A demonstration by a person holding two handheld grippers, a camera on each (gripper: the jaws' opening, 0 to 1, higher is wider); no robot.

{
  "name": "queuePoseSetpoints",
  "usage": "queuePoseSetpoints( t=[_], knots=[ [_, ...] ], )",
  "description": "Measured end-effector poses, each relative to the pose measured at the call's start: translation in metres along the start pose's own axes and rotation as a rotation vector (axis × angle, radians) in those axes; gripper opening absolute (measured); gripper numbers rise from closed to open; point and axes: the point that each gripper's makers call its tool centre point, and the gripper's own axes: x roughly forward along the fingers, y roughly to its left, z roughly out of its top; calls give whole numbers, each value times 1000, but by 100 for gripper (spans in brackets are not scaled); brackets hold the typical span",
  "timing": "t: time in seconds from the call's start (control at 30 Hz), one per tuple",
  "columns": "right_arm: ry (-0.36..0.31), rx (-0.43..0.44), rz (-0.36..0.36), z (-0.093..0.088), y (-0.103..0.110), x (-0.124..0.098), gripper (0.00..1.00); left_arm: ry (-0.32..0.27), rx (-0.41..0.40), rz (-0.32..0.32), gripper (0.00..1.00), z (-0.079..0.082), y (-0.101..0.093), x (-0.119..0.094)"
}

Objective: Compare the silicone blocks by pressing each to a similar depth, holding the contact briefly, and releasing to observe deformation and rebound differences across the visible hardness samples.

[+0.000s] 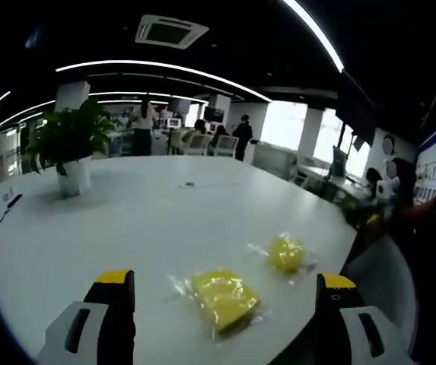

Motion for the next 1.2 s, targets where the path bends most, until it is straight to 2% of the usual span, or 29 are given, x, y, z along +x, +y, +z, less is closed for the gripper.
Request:
queuePoseSetpoints(
  t=[0.3,0.77,1.03,1.2],
  knots=[
    [7,15,3,-4,2,4,96,3,-1,0,100,-1,2,1],
    [-5,30,-7,-1,3,4,96,3,-13,-8,100,-3,1,4],
    [-5,37,-11,-3,4,3,96,-3,-13,-8,100,0,4,4],
    [-25,82,-20,0,2,3,96,-1,-19,-10,100,-2,5,5]
  ],
)
